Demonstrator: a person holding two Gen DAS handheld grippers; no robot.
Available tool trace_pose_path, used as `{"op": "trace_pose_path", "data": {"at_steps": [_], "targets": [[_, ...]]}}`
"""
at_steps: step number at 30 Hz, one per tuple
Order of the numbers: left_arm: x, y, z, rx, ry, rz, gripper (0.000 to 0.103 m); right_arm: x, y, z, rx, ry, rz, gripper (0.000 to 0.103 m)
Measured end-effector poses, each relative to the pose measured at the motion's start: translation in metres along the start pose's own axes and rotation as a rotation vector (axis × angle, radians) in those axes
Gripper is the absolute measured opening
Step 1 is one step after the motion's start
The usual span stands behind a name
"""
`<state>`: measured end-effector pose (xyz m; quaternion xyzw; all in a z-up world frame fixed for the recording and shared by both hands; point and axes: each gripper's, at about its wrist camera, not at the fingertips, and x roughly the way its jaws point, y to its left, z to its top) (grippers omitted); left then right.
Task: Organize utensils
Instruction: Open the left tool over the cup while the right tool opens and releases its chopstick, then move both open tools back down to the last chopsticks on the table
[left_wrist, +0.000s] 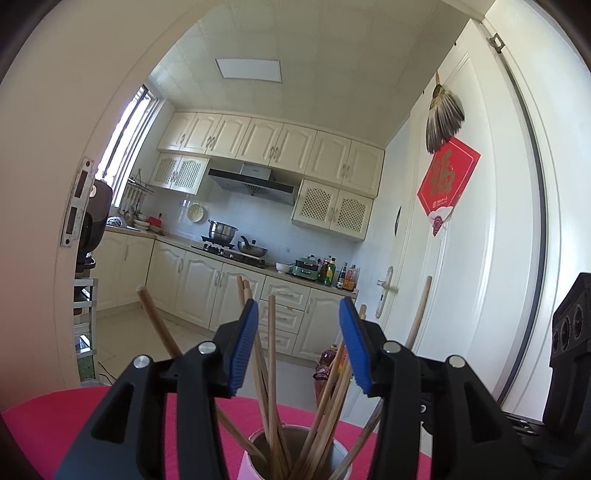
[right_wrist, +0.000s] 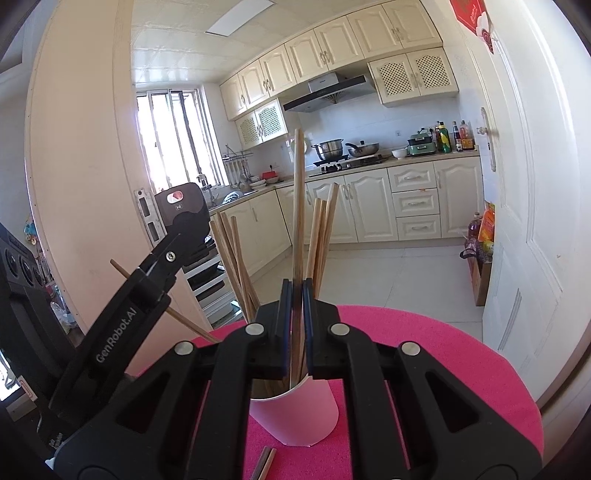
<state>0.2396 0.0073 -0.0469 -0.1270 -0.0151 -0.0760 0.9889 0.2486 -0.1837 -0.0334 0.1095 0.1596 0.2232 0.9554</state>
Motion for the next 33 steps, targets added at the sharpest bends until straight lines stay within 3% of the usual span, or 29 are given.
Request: {"op": "trace_pose_path", "data": {"at_steps": [2,5,14,24,25,27,31,33], "targets": [[-0.001,-0.001,0.003,0.006,-0.006,0.008,0.051,0.000,0.001,0.000,-0.003,-0.001,-0.008,0.011],[-0.001,-0.004,0.007,0.020,-0.009,0.024,0.055,0.004,0.002,0.000,-0.006,0.007,-0.010,0.029],[-0.019,-0.008,0.022,0.067,0.046,0.058,0.058,0.000,0.005,-0.008,0.014,0.054,0.011,0.030],[-0.045,-0.020,0.034,0.110,0.124,0.106,0.063,-0.056,0.019,0.002,-0.007,0.005,-0.046,0.031],[-0.050,-0.022,0.035,0.114,0.130,0.103,0.063,-0.063,0.022,0.003,-0.015,-0.001,-0.053,0.032],[-0.060,-0.026,0.036,0.128,0.139,0.105,0.067,-0.075,0.024,0.005,-0.023,-0.019,-0.065,0.048],[-0.083,-0.033,0.039,0.135,0.150,0.101,0.069,-0.099,0.035,0.004,-0.053,-0.043,-0.093,0.048],[-0.093,-0.035,0.041,0.143,0.153,0.107,0.071,-0.108,0.040,0.002,-0.068,-0.048,-0.109,0.056]]}}
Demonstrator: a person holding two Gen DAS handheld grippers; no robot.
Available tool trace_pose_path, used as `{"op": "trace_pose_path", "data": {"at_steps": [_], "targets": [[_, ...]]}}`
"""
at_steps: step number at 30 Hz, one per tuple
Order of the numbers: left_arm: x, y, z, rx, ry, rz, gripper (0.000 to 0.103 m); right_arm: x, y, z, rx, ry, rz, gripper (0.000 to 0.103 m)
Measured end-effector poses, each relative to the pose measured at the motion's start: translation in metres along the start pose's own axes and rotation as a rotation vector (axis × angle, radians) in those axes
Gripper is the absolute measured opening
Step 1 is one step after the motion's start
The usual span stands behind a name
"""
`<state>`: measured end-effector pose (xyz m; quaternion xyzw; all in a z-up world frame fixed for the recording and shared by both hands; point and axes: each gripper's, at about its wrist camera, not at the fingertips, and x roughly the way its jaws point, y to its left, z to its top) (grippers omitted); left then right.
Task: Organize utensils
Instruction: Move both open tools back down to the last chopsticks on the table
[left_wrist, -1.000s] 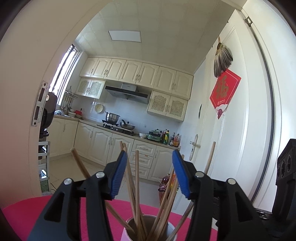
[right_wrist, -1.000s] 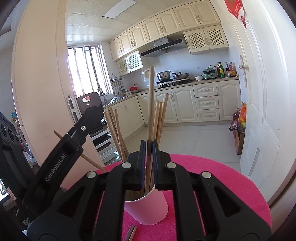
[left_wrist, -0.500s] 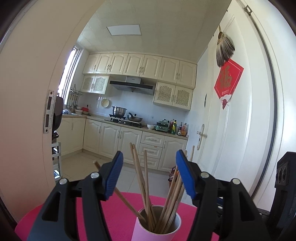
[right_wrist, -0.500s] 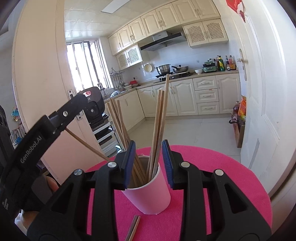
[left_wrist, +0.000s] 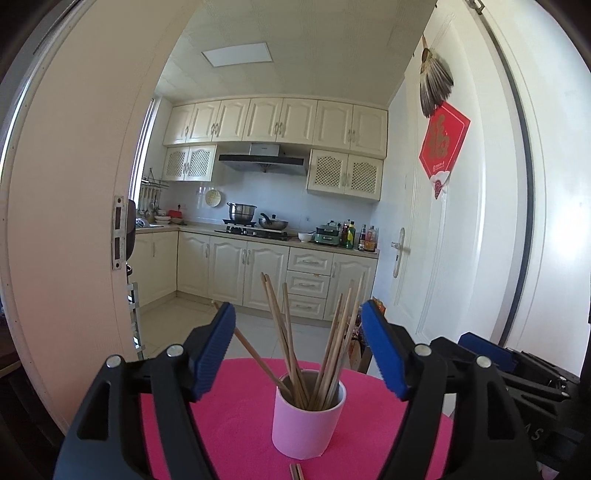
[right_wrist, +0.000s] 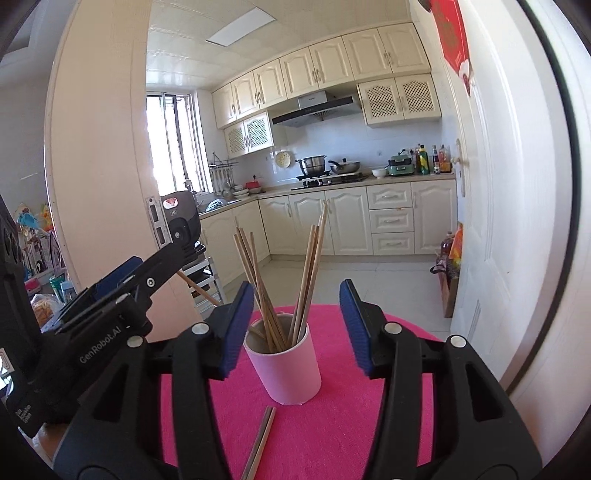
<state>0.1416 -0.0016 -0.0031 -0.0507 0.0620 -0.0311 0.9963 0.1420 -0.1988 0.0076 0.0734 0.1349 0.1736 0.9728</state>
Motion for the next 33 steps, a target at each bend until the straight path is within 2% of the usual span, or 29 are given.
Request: {"op": "trace_pose_path", "data": {"at_steps": [5,11,16,20,24,29,33], "targets": [[-0.022,0.000,-0.003,0.014,0.043,0.011,0.074,-0.019,0.009,-0.007,-0.045,0.000,-0.061,0.066],[-0.026,0.008,-0.018,-0.002,0.183,0.015,0.076,-0.018,0.016,-0.024,-0.082,0.093,-0.112,0.071],[-0.018,0.024,-0.041,-0.044,0.355,-0.040,0.076,-0.002,0.017,-0.050,-0.092,0.250,-0.106,0.071],[-0.017,0.035,-0.062,-0.043,0.446,-0.018,0.076,0.024,0.019,-0.082,-0.090,0.445,-0.059,0.071],[-0.007,0.045,-0.087,-0.078,0.595,-0.030,0.076,0.045,0.026,-0.113,-0.094,0.592,-0.040,0.071],[-0.005,0.054,-0.107,-0.085,0.660,-0.005,0.076,0.059,0.039,-0.137,-0.130,0.664,-0.039,0.071],[-0.005,0.060,-0.113,-0.084,0.682,0.005,0.076,0.069,0.046,-0.148,-0.169,0.697,-0.075,0.071]]}}
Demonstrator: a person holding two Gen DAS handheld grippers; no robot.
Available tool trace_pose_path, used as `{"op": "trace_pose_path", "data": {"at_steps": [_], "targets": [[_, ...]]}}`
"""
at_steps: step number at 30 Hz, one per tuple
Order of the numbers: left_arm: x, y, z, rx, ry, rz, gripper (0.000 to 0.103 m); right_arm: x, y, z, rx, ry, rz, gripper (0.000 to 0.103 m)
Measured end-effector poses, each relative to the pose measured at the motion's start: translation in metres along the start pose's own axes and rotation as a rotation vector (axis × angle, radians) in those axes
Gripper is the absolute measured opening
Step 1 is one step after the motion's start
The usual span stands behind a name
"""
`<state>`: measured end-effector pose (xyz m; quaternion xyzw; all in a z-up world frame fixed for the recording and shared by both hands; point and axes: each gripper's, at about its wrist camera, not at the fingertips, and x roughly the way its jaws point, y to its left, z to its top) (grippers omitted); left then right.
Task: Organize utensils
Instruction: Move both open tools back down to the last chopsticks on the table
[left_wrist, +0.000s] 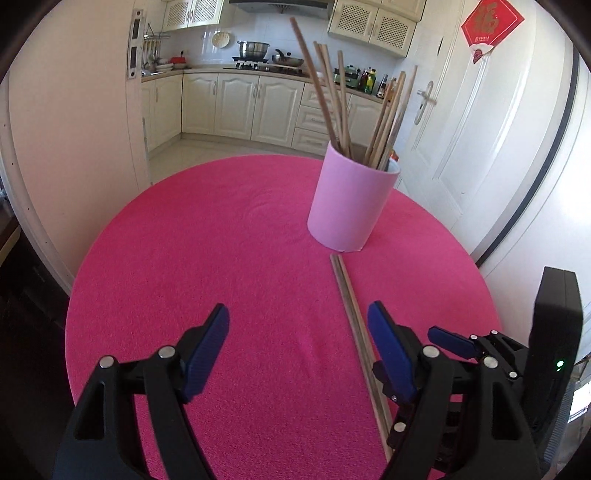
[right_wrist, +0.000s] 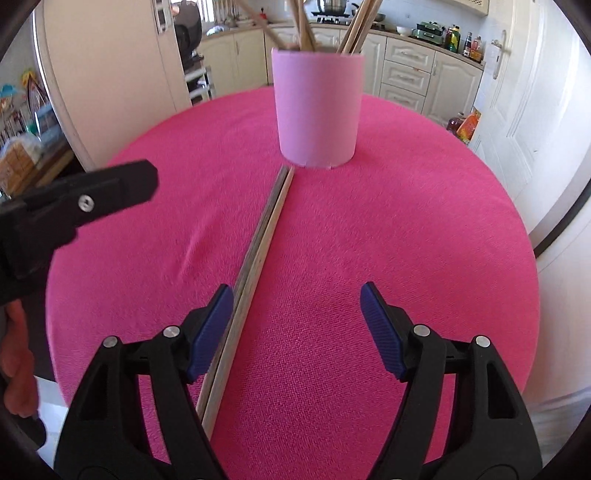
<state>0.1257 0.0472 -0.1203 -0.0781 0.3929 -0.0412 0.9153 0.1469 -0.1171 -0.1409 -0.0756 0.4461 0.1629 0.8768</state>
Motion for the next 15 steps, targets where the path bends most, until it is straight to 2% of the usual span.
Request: {"op": "trace_pose_path", "data": {"at_steps": [10,15], "targets": [[0.008,0.017,-0.002,-0.030,0.048,0.040,0.076,0.009,0.006,0.003,-0.034,0.005,-0.078,0.070],[0.010,0.019,0.000,-0.027,0.060,0.064,0.076,0.012,0.007,0.010,-0.047,0.031,-0.083,0.070]]}}
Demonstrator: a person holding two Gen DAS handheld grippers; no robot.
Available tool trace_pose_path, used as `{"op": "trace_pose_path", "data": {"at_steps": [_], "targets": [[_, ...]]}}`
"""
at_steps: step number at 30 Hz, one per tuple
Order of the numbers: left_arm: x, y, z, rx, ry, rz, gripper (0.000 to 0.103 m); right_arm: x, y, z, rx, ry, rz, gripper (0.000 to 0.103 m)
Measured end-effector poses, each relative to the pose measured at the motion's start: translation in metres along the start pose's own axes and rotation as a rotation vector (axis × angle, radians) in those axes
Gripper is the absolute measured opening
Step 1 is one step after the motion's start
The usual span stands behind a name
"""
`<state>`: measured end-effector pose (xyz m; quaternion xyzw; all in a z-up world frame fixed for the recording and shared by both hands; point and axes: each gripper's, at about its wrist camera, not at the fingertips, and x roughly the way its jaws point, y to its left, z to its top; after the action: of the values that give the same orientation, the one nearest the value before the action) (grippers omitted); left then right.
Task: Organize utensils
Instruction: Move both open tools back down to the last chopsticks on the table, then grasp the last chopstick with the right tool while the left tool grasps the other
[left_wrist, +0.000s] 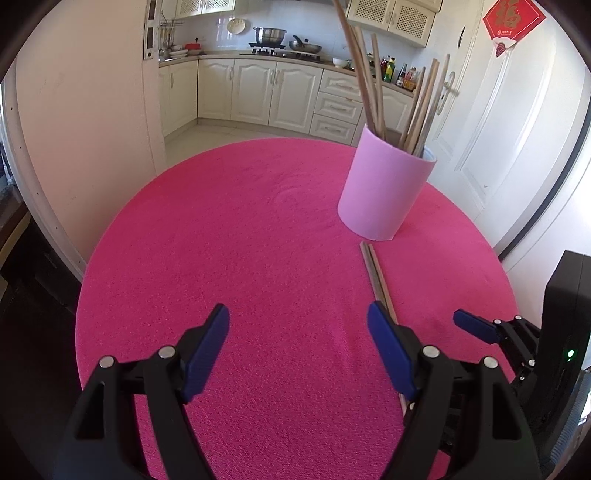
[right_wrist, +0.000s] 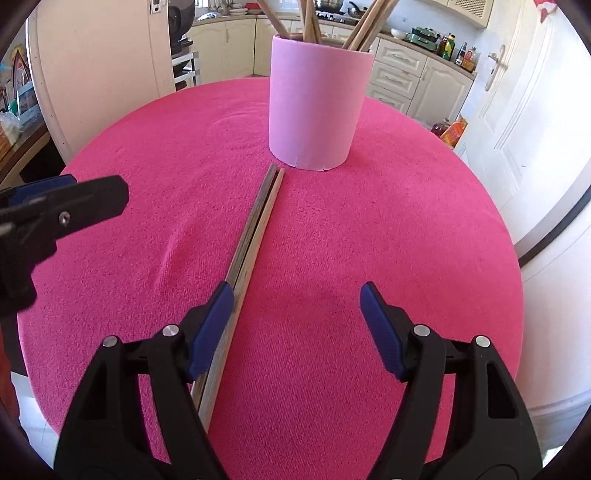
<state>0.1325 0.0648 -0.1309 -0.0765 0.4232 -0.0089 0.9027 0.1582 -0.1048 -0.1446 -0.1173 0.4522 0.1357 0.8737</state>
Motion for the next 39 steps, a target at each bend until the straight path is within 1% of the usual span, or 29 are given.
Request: {"op": "trace_pose_path", "data": {"at_steps": [2,4,7,12,13,15,16,18,20,22,24,25,27,28,30,31,35,37,39], "targets": [[-0.002,0.001,0.002,-0.003,0.007,0.004,0.076,-0.001,-0.001,0.000,-0.008,0.016,0.012,0.070],[-0.001,0.002,0.004,-0.005,0.010,0.006,0.076,-0.001,-0.005,0.000,0.003,0.036,0.049,0.067],[0.001,0.002,0.004,-0.005,0.019,0.009,0.076,0.001,-0.011,0.002,0.020,0.046,0.076,0.067],[0.002,-0.002,0.005,0.012,0.033,0.010,0.076,0.009,-0.015,0.010,0.051,0.060,0.090,0.067],[0.002,-0.003,0.005,0.018,0.033,0.010,0.076,0.009,-0.013,0.011,0.045,0.063,0.090,0.066],[0.002,-0.003,0.006,0.023,0.033,0.018,0.076,0.009,-0.008,0.014,0.026,0.070,0.093,0.056],[0.003,-0.003,0.007,0.022,0.035,0.020,0.076,0.008,-0.005,0.015,0.003,0.074,0.089,0.055],[0.003,-0.002,0.008,0.013,0.040,0.023,0.076,0.009,-0.006,0.015,-0.014,0.088,0.085,0.054],[0.002,-0.001,0.008,0.011,0.043,0.024,0.076,0.011,-0.015,0.014,0.013,0.118,0.125,0.054],[0.003,-0.001,0.007,0.015,0.044,0.028,0.076,0.012,-0.018,0.011,0.022,0.124,0.145,0.054],[0.005,-0.003,0.007,0.020,0.049,0.028,0.076,0.011,-0.011,0.010,-0.010,0.127,0.123,0.048],[0.006,-0.004,0.007,0.020,0.053,0.030,0.076,0.010,-0.006,0.010,-0.032,0.125,0.110,0.047],[0.008,-0.007,0.007,0.023,0.066,0.025,0.076,0.009,-0.003,0.011,-0.048,0.122,0.122,0.032],[0.009,-0.009,0.007,0.028,0.076,0.021,0.076,0.008,-0.004,0.011,-0.051,0.126,0.121,0.030],[0.010,-0.013,0.007,0.036,0.090,0.017,0.076,0.008,-0.011,0.011,-0.046,0.133,0.130,0.018],[0.011,-0.016,0.006,0.041,0.097,0.010,0.076,0.007,-0.017,0.011,-0.040,0.136,0.136,0.015],[0.018,-0.033,0.005,0.068,0.152,-0.019,0.076,0.003,-0.039,0.010,-0.009,0.147,0.187,0.013],[0.026,-0.042,0.005,0.076,0.191,-0.024,0.076,0.002,-0.049,0.011,0.006,0.155,0.199,0.009],[0.033,-0.051,0.003,0.093,0.221,-0.021,0.075,0.002,-0.056,0.010,0.020,0.165,0.209,0.008]]}}
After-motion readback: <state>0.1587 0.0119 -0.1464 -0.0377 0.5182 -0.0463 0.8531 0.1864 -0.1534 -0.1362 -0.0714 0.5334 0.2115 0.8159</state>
